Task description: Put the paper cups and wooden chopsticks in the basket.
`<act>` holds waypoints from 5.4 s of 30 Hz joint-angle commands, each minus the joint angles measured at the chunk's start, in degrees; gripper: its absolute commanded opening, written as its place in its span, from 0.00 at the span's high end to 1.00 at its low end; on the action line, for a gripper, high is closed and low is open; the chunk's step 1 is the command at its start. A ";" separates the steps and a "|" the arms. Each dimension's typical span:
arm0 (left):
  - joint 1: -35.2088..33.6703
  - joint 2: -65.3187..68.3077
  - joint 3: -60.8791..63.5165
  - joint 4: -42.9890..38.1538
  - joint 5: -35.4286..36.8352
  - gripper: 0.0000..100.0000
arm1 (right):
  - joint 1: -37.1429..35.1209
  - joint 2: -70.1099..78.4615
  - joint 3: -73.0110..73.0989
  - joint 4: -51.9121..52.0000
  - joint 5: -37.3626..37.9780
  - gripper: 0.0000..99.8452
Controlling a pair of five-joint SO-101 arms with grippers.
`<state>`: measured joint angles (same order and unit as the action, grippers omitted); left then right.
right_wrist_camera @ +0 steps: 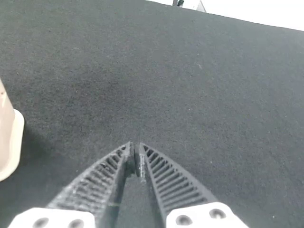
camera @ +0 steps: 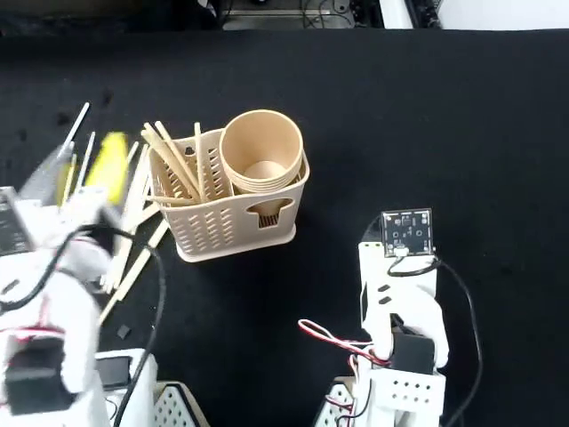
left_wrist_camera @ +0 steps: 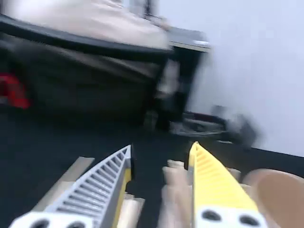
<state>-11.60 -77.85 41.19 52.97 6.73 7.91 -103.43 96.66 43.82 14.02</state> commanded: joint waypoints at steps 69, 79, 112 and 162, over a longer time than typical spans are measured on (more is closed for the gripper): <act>-5.58 113.14 -71.60 34.02 -25.67 0.97 | -0.26 -3.74 -0.22 -0.62 0.00 0.98; -6.46 101.80 -75.38 37.98 -21.63 0.97 | -0.26 -3.74 -0.22 -0.62 0.00 0.98; -5.85 19.25 -17.63 2.90 -12.40 0.97 | -0.26 -3.74 -0.22 -0.62 0.00 0.98; -3.82 8.18 -6.81 -0.79 -1.14 0.79 | -0.35 -3.74 -0.22 -0.62 0.00 0.98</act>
<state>-4.40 -71.96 41.10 48.40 6.73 7.91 -103.43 96.66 43.82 14.02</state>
